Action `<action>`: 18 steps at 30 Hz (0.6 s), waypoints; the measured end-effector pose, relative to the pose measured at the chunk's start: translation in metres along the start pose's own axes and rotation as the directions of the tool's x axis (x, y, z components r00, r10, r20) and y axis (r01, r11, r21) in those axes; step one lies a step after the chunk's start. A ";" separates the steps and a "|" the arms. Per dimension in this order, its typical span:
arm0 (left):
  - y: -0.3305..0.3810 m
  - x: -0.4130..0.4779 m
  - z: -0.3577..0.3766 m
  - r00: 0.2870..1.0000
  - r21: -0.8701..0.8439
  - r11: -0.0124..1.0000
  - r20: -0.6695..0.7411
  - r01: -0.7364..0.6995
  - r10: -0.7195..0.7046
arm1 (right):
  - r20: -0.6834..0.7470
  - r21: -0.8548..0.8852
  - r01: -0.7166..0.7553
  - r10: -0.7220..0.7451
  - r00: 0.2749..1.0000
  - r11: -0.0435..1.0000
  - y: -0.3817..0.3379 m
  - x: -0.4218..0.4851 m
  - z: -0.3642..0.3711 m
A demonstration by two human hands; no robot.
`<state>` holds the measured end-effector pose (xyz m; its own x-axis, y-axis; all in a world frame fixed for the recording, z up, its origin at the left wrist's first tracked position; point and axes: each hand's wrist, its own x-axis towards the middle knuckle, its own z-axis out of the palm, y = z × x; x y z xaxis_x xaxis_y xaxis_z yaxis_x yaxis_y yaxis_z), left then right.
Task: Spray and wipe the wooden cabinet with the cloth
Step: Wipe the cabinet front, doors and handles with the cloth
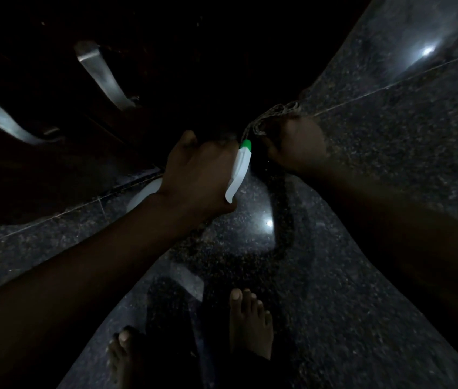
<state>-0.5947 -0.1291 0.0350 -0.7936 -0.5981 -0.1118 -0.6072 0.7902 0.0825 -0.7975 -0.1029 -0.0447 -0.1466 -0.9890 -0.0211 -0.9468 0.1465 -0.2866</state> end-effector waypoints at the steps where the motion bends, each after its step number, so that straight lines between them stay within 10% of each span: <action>1: 0.001 0.002 0.001 1.000 -0.023 1.000 -0.004 -0.001 0.001 | 0.021 -0.003 0.040 -0.039 0.999 0.999 -0.004 0.000 0.001; 14: 0.008 0.015 -0.005 1.000 -0.171 0.985 -0.014 0.009 -0.012 | -0.190 -0.005 -0.053 0.051 0.980 0.999 0.027 0.000 -0.026; 18: 0.007 0.014 -0.003 1.000 -0.157 0.987 0.021 0.017 -0.014 | 0.018 -0.055 -0.064 0.065 0.998 0.996 0.028 0.002 -0.019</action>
<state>-0.6102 -0.1325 0.0366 -0.7839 -0.6064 -0.1337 -0.6195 0.7491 0.2348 -0.8300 -0.1002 -0.0351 -0.2026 -0.9776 -0.0570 -0.9499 0.2103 -0.2314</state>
